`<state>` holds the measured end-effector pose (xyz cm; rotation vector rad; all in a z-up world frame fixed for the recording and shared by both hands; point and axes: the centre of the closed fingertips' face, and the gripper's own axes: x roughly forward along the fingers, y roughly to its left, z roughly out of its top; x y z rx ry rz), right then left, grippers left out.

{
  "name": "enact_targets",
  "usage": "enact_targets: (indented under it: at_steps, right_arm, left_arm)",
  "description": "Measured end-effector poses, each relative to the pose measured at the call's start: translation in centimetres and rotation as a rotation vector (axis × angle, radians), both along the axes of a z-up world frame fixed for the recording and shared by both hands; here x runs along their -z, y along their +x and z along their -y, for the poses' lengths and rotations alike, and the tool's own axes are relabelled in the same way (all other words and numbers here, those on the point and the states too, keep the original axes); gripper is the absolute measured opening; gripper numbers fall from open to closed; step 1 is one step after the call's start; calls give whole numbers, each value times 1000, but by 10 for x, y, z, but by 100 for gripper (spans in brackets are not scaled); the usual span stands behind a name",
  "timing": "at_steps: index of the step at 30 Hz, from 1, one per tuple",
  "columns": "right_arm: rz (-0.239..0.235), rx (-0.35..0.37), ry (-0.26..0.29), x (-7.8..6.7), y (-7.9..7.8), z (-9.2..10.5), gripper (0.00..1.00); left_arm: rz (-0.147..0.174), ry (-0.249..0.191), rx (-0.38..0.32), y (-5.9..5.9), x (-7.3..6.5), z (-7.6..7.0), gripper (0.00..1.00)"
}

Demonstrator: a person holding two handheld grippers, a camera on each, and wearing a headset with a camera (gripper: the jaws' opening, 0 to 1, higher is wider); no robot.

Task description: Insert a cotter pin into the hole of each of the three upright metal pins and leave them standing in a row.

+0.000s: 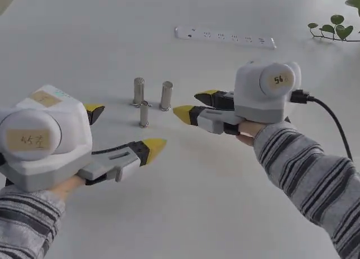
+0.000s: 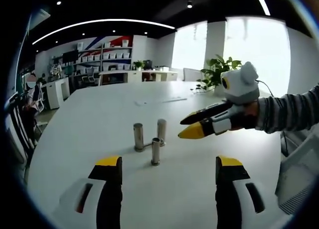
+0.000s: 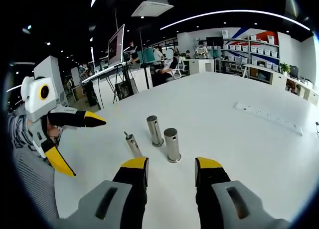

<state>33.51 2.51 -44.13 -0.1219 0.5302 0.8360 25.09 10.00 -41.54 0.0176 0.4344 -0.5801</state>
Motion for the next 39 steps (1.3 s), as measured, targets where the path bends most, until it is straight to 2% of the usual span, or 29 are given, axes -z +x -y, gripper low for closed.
enact_targets:
  at_steps: [4, 6, 8, 15, 19, 23, 26, 30, 33, 36, 39]
  right_arm:
    - [3, 0, 7, 2, 14, -4, 32]
    - [-1, -2, 18, 3, 16, -9, 30]
    - [-5, -6, 24, 4, 17, -14, 29]
    - [-19, -19, 36, 14, 19, -27, 24]
    - [-26, -10, 56, 17, 22, -31, 22]
    - [-28, -8, 63, 22, 24, -35, 19]
    - [-22, 1, 64, 22, 26, -35, 15]
    - [-14, 3, 70, 21, 27, -37, 13]
    - [-8, 7, 68, 22, 30, -36, 11]
    - [1, 1, 68, 22, 30, -36, 11]
    - [25, -13, 52, 21, 29, -37, 10]
  left_arm:
    - [7, 7, 6, -4, 1, 2, 81]
    - [20, 5, 0, -5, 1, 2, 81]
    - [7, 4, 10, -6, 4, 4, 83]
    - [7, 5, 28, -6, 5, 7, 89]
    - [21, 18, 25, -4, 3, 5, 92]
    - [15, 6, 23, -4, 3, 6, 95]
    - [20, 0, 19, -4, 2, 6, 99]
    - [17, -7, 16, -3, 2, 6, 99]
    - [10, -4, 20, -4, 3, 7, 99]
    - [4, 20, 22, -4, 7, 5, 99]
    - [6, 15, 19, -3, 6, 5, 99]
